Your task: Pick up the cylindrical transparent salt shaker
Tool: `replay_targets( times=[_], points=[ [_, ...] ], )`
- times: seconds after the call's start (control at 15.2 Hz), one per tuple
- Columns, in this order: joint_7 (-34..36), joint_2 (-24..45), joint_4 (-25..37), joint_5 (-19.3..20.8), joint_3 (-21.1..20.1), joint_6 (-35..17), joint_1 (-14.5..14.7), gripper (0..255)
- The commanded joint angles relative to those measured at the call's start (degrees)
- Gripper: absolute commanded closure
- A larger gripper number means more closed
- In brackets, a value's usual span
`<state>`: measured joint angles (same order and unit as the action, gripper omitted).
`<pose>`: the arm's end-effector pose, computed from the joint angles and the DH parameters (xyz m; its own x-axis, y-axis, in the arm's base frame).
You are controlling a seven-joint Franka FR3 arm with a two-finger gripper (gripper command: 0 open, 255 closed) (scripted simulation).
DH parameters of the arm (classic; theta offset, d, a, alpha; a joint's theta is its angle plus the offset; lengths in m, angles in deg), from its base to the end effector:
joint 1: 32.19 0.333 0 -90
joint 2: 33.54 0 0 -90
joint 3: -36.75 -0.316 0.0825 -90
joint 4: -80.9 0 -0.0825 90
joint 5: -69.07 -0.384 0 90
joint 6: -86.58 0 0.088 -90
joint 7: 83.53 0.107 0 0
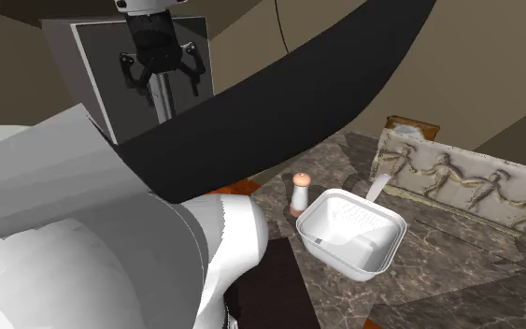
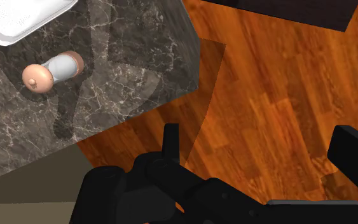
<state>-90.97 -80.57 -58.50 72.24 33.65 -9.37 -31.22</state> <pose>0.3061 0.0207 0.5740 0.9806 0.1900 0.0485 0.1844 -0.9776 0.1019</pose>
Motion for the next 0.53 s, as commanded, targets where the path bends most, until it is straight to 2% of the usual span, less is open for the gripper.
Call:
replay_targets(
  times=[0.0, 0.46],
  points=[
    [0.0, 0.0, 0.0, 0.0, 0.0, 0.0, 0.0, 0],
    [-5.2, 6.1, -5.0, 3.9, 6.3, -11.6, -3.0, 0]
  ],
)
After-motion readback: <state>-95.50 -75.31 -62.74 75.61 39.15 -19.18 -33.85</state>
